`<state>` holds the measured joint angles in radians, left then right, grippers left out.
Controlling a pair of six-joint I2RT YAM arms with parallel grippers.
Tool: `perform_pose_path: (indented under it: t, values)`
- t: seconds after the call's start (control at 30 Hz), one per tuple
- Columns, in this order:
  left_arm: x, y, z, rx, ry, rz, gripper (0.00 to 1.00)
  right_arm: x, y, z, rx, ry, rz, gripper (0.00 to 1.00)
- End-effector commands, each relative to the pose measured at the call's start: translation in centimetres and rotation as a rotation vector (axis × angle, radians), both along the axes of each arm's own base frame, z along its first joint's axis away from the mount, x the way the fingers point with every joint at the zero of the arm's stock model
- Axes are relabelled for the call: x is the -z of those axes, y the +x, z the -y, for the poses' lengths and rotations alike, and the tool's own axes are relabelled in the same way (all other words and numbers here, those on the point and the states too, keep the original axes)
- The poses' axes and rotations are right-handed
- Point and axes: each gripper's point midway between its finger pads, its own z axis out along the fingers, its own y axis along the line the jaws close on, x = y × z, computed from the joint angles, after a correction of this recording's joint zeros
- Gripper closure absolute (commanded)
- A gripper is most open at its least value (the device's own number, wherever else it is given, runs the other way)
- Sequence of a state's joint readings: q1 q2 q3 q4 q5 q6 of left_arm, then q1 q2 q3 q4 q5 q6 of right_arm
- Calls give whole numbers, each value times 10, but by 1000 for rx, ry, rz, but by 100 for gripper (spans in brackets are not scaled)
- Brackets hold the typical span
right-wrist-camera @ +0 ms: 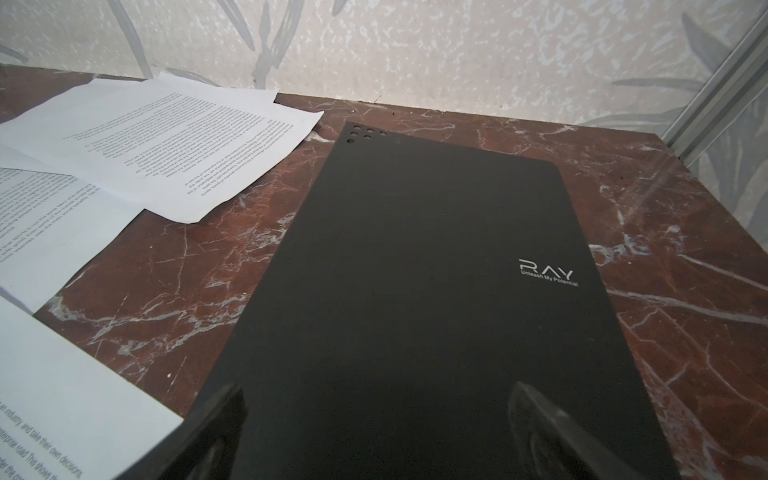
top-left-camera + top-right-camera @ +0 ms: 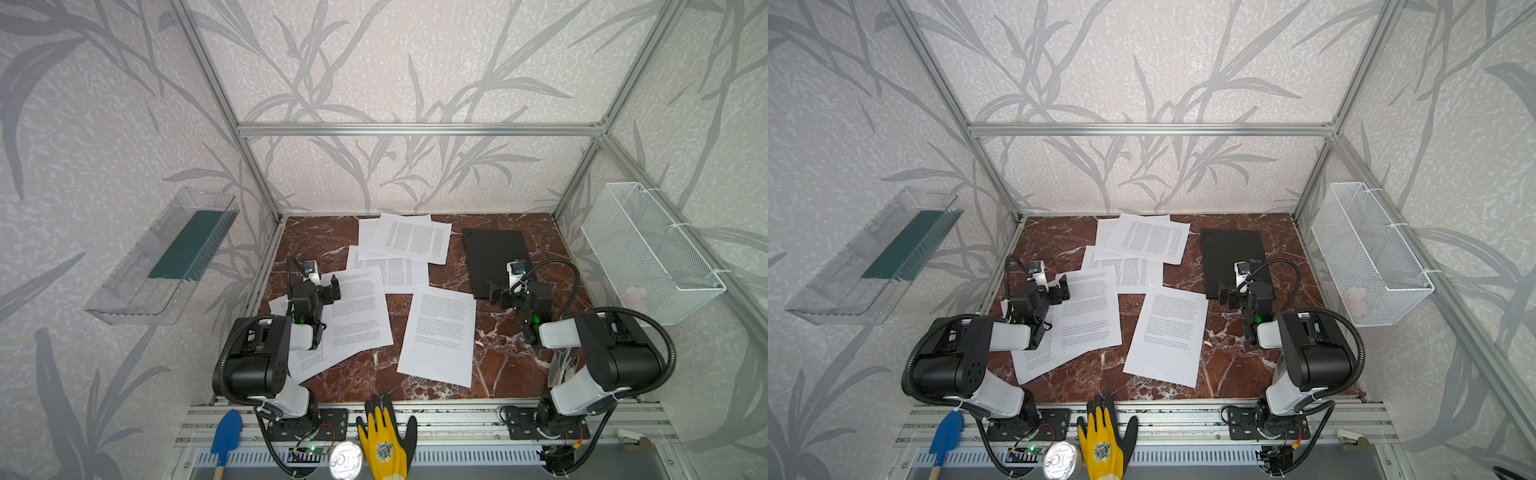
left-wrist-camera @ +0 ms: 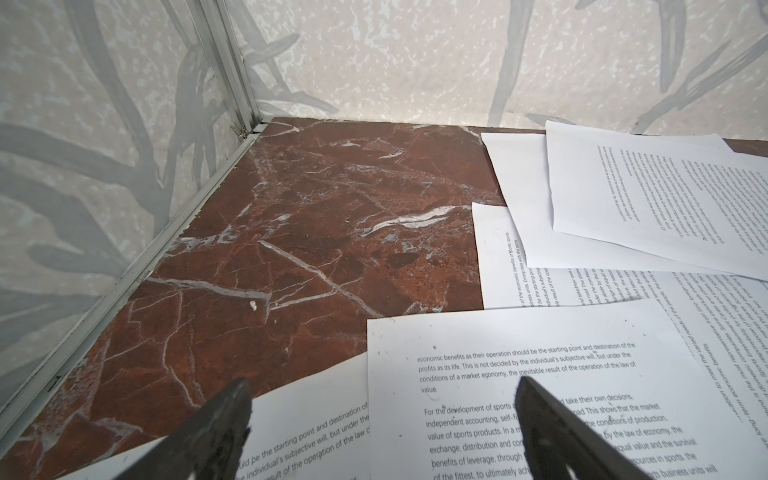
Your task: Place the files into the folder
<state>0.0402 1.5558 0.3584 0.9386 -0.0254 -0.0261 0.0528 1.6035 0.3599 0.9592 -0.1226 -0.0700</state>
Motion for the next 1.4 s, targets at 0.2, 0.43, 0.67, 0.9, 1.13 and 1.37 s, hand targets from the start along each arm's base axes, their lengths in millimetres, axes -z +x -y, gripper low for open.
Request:
perform_pose_path:
  t: [0.2, 0.43, 0.67, 0.9, 1.13, 1.37]
  values:
    - [-5, 3, 1, 13, 17, 16, 1, -16, 7, 1, 11, 4, 49, 1]
    - [-4, 3, 1, 13, 17, 14, 1, -16, 7, 1, 11, 4, 49, 1]
    - [-4, 4, 0, 17, 9, 12, 1, -17, 7, 1, 11, 5, 49, 1]
    - [-70, 2, 8, -21, -48, -21, 1, -96, 5, -15, 75, -106, 40, 1]
    - [-112, 12, 54, -36, -694, -99, 1, -131, -22, 6, 382, 406, -72, 1]
    - [-91, 20, 107, 243, -1277, -264, 1, -126, -23, 0, 196, 820, -63, 1]
